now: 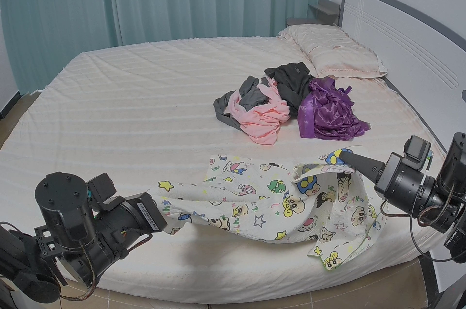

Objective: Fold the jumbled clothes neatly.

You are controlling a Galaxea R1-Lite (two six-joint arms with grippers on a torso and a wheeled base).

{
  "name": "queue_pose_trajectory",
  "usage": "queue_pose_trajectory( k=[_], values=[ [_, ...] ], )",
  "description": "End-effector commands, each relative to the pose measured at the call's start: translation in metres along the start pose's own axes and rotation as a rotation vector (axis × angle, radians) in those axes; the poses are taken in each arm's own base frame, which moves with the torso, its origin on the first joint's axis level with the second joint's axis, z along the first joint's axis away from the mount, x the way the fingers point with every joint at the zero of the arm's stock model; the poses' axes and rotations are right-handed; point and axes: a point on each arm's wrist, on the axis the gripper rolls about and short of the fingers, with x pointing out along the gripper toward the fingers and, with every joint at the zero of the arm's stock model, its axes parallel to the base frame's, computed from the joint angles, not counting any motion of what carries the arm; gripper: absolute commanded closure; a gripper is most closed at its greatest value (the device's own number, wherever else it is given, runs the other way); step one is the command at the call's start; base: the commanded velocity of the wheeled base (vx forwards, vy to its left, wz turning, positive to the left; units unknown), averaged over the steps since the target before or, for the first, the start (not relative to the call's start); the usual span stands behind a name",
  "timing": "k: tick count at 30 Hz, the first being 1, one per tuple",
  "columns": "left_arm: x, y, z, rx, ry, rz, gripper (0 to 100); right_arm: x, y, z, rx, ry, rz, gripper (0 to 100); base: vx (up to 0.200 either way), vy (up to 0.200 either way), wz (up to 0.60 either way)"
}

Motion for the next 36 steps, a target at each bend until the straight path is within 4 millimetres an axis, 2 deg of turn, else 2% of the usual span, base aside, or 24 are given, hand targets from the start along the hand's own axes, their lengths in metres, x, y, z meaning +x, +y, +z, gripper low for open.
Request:
queue_pose_trajectory(
  k=[1, 36],
  values=[
    [-0.0002, 0.0, 0.0, -0.001, 0.0, 0.0, 100, 0.0005, -0.0002, -0.0007, -0.001, 0.002, 0.001, 100, 0.0, 0.2, 0.0],
    [-0.0026, -0.0029, -0.0028, 0.005, 0.011, -0.014, 100, -0.0005, 0.0009, -0.0012, -0.001, 0.003, 0.006, 100, 0.0, 0.2, 0.0]
  ],
)
